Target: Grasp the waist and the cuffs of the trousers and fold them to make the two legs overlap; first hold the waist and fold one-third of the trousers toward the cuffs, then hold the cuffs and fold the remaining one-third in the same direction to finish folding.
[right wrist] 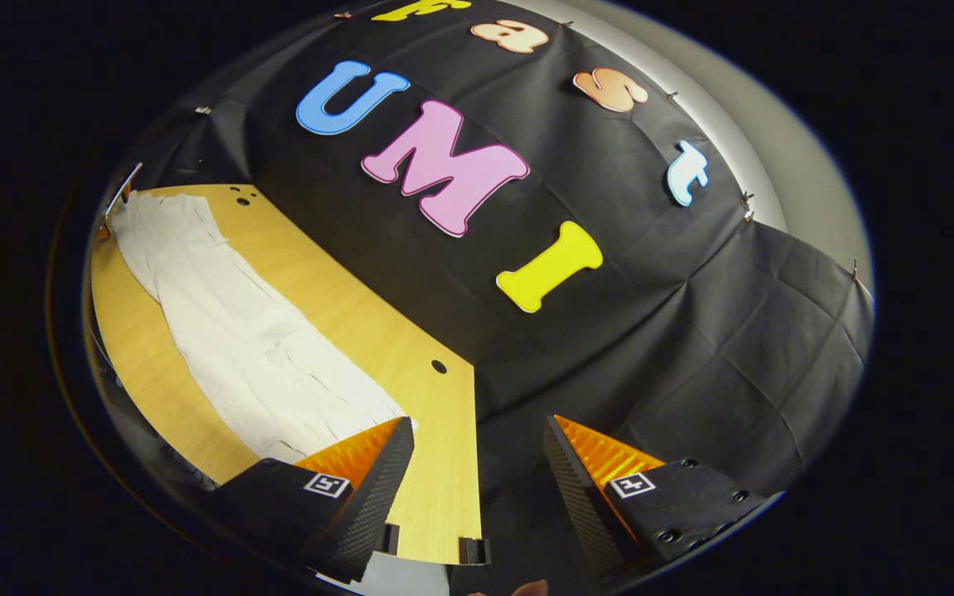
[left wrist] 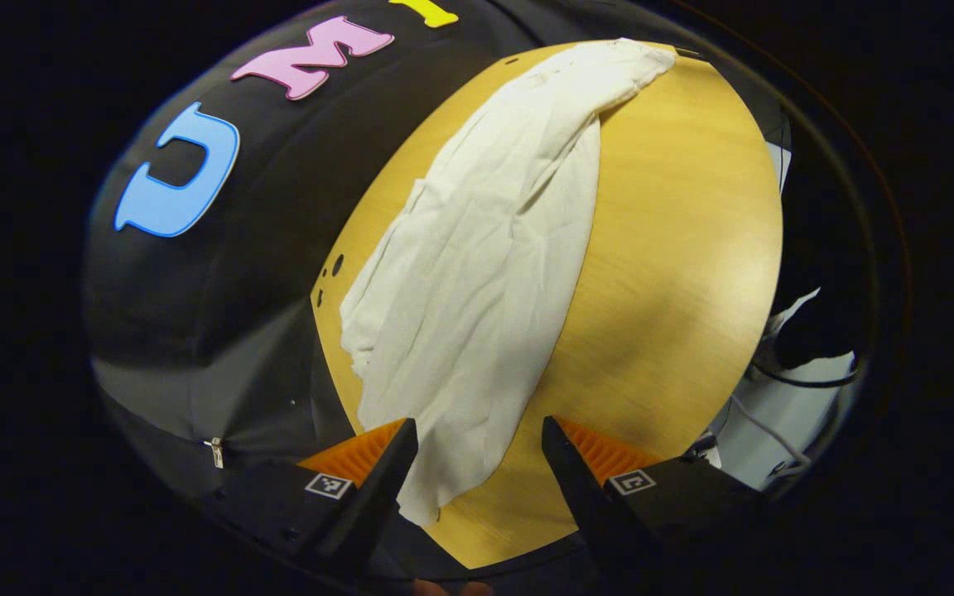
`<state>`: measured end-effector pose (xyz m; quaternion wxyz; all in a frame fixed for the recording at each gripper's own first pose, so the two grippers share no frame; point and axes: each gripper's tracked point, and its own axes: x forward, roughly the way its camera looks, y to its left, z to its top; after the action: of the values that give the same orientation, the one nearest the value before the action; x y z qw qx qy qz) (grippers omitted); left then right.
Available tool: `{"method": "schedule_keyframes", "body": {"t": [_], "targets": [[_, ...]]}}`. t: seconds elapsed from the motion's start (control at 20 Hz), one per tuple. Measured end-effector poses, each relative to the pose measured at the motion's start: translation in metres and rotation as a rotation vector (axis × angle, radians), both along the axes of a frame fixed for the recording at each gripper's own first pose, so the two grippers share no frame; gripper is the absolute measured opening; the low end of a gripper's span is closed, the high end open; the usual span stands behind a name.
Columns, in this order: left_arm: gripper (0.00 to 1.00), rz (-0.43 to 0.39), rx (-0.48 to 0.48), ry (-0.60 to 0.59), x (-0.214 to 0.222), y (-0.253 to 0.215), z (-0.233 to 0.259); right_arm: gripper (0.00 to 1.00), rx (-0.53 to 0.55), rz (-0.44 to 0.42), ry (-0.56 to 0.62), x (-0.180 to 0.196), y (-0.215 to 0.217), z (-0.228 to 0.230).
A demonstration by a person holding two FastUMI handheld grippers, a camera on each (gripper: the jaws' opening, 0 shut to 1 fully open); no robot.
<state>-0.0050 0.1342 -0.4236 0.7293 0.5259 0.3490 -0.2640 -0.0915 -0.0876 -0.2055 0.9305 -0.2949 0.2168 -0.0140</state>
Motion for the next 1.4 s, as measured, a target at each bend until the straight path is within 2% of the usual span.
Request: {"method": "schedule_keyframes", "body": {"t": [0.25,0.3,0.4,0.45,0.55,0.6,0.7,0.85,1.1,1.25,1.4], "targets": [[0.97,-0.026,0.075,0.033,0.042,0.011,-0.009,0.97,-0.033,0.048,0.077,0.005,-0.001,-0.038],[0.94,-0.042,0.095,0.065,0.045,0.011,-0.014,0.97,-0.042,0.06,0.09,0.006,-0.002,-0.045],[0.63,-0.063,0.164,0.122,0.05,0.014,-0.025,0.97,-0.058,0.086,0.123,0.007,-0.004,-0.057],[0.58,-0.083,0.194,0.135,0.056,0.013,-0.028,0.97,-0.062,0.097,0.136,0.007,-0.005,-0.062],[0.3,-0.081,0.239,0.198,0.055,0.014,-0.037,0.97,-0.068,0.126,0.162,0.007,-0.005,-0.074],[0.11,-0.076,0.252,0.227,0.052,0.012,-0.035,0.97,-0.081,0.15,0.178,0.007,-0.005,-0.08],[0.07,-0.038,0.245,0.275,0.052,0.012,-0.035,0.97,-0.123,0.227,0.216,0.002,0.001,-0.099],[0.06,0.027,0.227,0.323,0.051,0.009,-0.034,0.97,-0.197,0.387,0.291,-0.007,0.014,-0.135],[0.06,0.016,0.259,0.324,0.05,0.009,-0.034,0.96,-0.259,0.593,0.417,-0.035,0.042,-0.196],[0.06,0.005,0.256,0.321,0.051,0.009,-0.035,0.96,-0.327,0.656,0.47,-0.046,0.045,-0.224],[0.06,-0.017,0.262,0.323,0.051,0.009,-0.035,0.96,-0.375,0.662,0.511,-0.041,0.041,-0.249]]}}
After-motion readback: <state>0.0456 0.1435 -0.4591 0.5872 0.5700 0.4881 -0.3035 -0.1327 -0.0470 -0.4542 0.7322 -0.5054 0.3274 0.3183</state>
